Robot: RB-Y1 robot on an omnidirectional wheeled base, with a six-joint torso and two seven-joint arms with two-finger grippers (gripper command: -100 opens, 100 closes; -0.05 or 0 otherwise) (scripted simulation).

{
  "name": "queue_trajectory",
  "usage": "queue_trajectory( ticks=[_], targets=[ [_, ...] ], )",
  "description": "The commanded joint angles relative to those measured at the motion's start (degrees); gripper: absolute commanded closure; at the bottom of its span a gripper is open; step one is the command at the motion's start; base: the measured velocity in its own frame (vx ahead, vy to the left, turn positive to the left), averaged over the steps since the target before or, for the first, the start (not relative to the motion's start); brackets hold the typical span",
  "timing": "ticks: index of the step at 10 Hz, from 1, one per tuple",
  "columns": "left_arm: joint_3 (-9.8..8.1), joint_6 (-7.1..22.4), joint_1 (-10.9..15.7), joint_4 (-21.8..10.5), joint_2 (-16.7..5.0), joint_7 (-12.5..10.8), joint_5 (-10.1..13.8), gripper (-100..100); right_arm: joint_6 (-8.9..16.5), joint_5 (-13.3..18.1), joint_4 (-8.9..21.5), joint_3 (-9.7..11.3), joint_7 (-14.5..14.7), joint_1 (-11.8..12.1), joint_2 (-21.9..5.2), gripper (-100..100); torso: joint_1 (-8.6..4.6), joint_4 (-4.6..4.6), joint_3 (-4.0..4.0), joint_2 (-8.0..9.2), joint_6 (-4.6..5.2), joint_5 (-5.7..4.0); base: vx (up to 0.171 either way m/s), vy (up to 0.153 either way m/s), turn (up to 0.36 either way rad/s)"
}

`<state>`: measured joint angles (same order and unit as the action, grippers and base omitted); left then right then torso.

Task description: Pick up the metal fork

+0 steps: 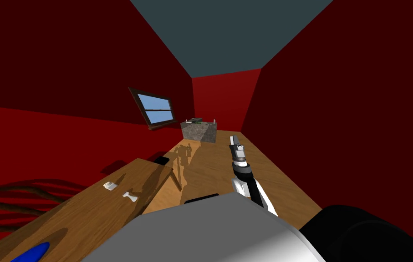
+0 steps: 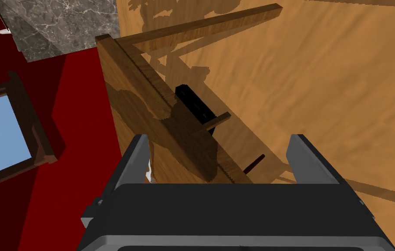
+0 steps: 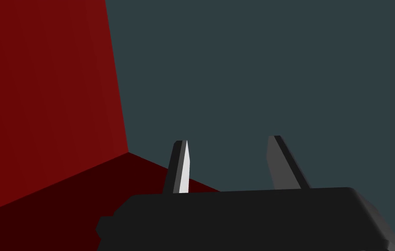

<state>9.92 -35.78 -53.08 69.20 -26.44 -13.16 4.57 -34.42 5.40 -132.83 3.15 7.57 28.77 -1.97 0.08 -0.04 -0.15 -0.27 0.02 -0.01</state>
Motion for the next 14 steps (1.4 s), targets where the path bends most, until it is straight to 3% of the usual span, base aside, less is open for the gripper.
queue_trajectory(
  ticks=[1, 2, 5, 8, 10, 11, 13, 14],
  targets=[
    [0.36, -0.1, -0.4, -2.4, -0.6, -0.2, 0.1, -100, 0.0, 0.0, 0.0, 0.0, 0.0, 0.0, 0.0, 0, 0.00, 0.00, 0.00, 0.00, 0.00, 0.00, 0.090, -0.004, -0.050],
    [1.20, -0.6, -0.8, -4.0, -2.0, -0.7, 0.2, -100, 0.0, 0.0, 0.0, 0.0, 0.0, 0.0, 0.0, 0, -0.07, -0.01, -0.01, 0.00, -0.02, 0.00, 0.141, -0.012, -0.079],
    [1.20, -0.6, -0.8, -6.1, -2.0, -0.7, 0.2, -100, 0.0, 0.0, 0.0, 0.0, 0.0, 0.0, 0.0, 0, -0.13, 0.00, 0.02, 0.06, -0.03, -0.02, 0.058, -0.012, -0.008],
    [2.94, -1.6, -1.2, -12.7, -4.7, -1.6, 0.4, -100, 0.0, 0.0, 0.0, 0.0, 0.0, 0.0, 0.0, 0, -0.09, -0.01, -0.03, -0.05, -0.02, -0.01, 0.123, -0.009, -0.078],
    [2.94, -1.6, -1.2, -13.3, -4.7, -1.6, 0.4, -100, 0.0, 0.0, 0.0, 0.0, 0.0, 0.0, 0.0, 0, -0.03, -0.07, -0.17, -0.27, -0.02, 0.00, 0.109, 0.013, -0.018],
    [3.85, -2.0, -1.2, -15.4, -6.0, -2.0, 0.5, -100, 0.0, 0.0, 0.0, 0.0, 0.0, 0.0, 0.0, 0, -0.03, -0.02, -0.03, -0.01, -0.02, 0.00, 0.095, 0.008, -0.091],
    [3.85, -2.0, -1.2, -16.7, -6.0, -2.0, 0.5, -100, 0.0, 0.0, 0.0, 0.0, 0.0, 0.0, 0.0, 0, -0.06, -0.02, -0.06, -0.08, -0.02, -0.01, 0.083, 0.008, -0.020],
    [4.78, -2.4, -1.1, -18.5, -7.3, -2.4, 0.6, -100, 0.0, 0.0, 0.0, 0.0, 0.0, 0.0, 0.0, 0, -0.06, 0.01, 0.02, 0.06, -0.02, 0.00, 0.112, 0.006, -0.086]
  ],
)
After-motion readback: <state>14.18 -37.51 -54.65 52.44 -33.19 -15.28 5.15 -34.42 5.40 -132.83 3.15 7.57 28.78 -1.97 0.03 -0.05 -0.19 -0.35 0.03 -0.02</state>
